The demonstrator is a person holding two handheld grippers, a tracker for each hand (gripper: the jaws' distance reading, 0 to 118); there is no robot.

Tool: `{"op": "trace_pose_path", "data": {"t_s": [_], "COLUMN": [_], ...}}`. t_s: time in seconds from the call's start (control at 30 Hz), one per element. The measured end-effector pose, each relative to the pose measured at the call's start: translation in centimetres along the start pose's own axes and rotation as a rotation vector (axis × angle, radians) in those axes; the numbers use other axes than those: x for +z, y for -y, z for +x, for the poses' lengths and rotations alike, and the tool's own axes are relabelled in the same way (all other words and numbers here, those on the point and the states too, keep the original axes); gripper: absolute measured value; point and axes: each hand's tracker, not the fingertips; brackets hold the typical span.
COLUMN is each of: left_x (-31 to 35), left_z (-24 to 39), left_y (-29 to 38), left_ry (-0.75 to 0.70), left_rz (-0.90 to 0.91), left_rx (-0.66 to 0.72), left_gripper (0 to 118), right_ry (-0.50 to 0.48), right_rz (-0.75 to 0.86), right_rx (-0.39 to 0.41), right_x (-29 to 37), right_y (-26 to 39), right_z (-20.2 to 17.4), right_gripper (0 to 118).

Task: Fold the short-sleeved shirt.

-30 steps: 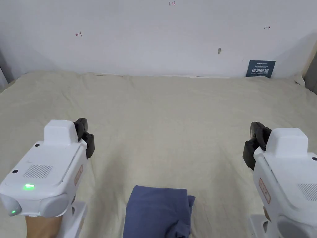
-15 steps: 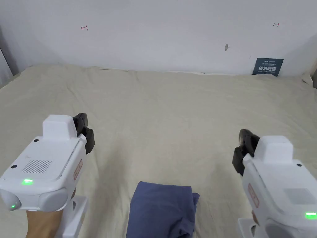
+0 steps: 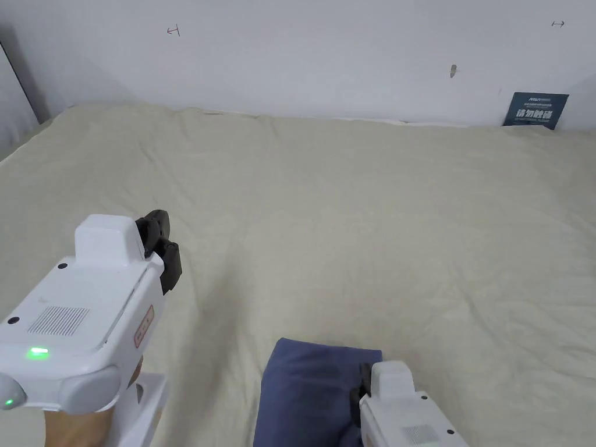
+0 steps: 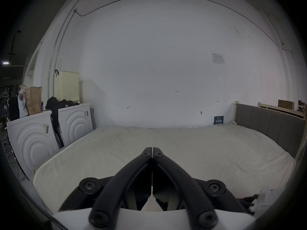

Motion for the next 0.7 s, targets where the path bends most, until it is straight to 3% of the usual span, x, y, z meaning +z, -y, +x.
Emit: {"op": "trace_pose_path", "data": {"t_s": [0.17, 0.3, 0.47, 0.53, 0.57, 0.6, 0.63, 0.67, 0.7], "left_x": [-0.4, -1.0, -2.7, -3.8, -4.6, -5.2, -5.9, -6.7, -7.2], "left_z": [-0.4, -0.3, -0.1, 0.2, 0.3, 0.6, 0.9, 1.3, 1.6], "left_y": [1.4, 3.2, 6.8, 8.7, 9.7, 10.7, 11.9, 13.1, 14.0], "left_ry": [0.006, 0.044, 0.163, 0.212, 0.245, 0.271, 0.297, 0.324, 0.326], "left_rz": [-0.048, -0.144, -0.373, -0.497, -0.576, -0.644, -0.716, -0.794, -0.829], "left_rx": [0.015, 0.058, 0.267, 0.347, 0.391, 0.422, 0.456, 0.482, 0.494], "left_gripper": [0, 0, 7, 30, 48, 77, 95, 109, 116], "right_ry": [-0.008, -0.008, -0.010, -0.014, -0.016, -0.017, -0.016, -0.016, -0.016], "right_rz": [-0.098, -0.074, -0.075, -0.071, -0.072, -0.072, -0.071, -0.070, -0.068], "right_rx": [0.037, 0.064, 0.093, 0.079, 0.072, 0.067, 0.067, 0.069, 0.069], "right_x": [-1.8, -2.1, -2.0, -2.0, -2.0, -2.0, -2.0, -2.0, -2.0], "right_y": [3.3, 3.9, 4.0, 4.0, 4.0, 4.0, 4.0, 4.0, 4.0], "right_z": [-0.5, -0.3, -0.2, 0.0, 0.0, 0.0, 0.0, 0.1, 0.1], "right_gripper": [1, 1, 1, 1, 1, 1, 1, 1, 1]}}
